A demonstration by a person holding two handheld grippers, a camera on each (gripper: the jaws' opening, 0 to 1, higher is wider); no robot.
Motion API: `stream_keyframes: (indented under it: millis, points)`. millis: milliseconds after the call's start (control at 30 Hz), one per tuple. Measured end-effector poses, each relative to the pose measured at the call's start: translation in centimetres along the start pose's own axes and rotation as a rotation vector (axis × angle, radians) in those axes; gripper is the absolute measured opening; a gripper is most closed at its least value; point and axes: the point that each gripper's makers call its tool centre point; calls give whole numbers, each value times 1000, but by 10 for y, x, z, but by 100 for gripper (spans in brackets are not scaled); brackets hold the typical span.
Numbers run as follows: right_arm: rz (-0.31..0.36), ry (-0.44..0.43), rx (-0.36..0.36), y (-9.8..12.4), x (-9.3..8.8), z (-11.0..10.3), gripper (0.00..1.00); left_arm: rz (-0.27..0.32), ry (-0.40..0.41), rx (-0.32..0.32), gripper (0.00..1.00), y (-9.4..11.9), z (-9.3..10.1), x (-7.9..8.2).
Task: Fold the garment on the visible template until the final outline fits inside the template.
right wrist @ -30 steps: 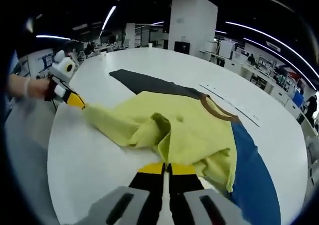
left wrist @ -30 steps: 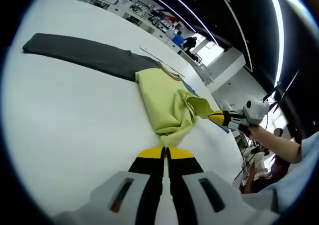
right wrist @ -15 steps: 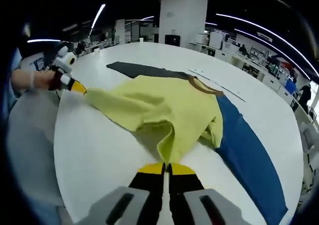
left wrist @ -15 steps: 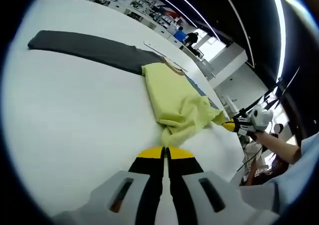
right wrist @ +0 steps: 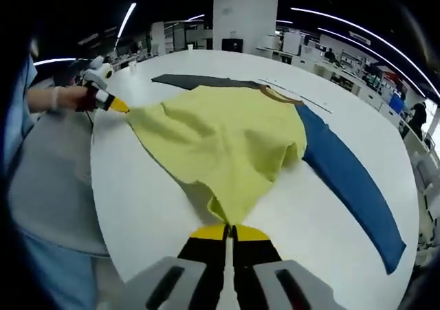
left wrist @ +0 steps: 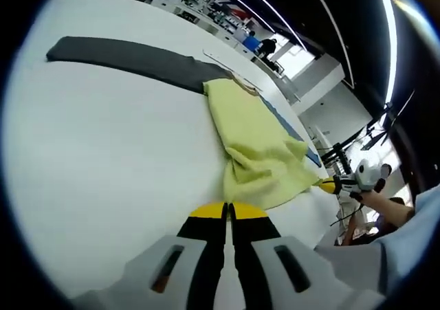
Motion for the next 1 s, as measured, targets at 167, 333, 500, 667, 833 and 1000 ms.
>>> stream_keyframes:
  millis: [167, 333, 500, 667, 833, 1000]
  points:
    - [-23, 4, 2, 2, -15, -11, 0, -11, 6, 2, 0, 4, -2, -6]
    - [-35, 6, 2, 4, -22, -16, 0, -35, 32, 5, 0, 7, -5, -14]
    - [-45, 24, -2, 8, -25, -20, 0, -83, 60, 6, 0, 9, -4, -24]
    - [-55, 32, 6, 10, -30, -26, 0, -116, 68, 20, 0, 9, -7, -31]
    - [-55, 44, 5, 13, -33, -31, 0, -119, 77, 22, 0, 11, -6, -33]
    - [-62, 40, 6, 12, -40, -31, 0, -113, 88, 24, 0, 15, -7, -33]
Point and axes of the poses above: the point that each gripper's makers call its tool centre point, and the gripper's own axes: y roughly backward along the fingers, z roughly to its right, x roughly out of its top, and after that the axes turned 15 degrees about -z, right-handed
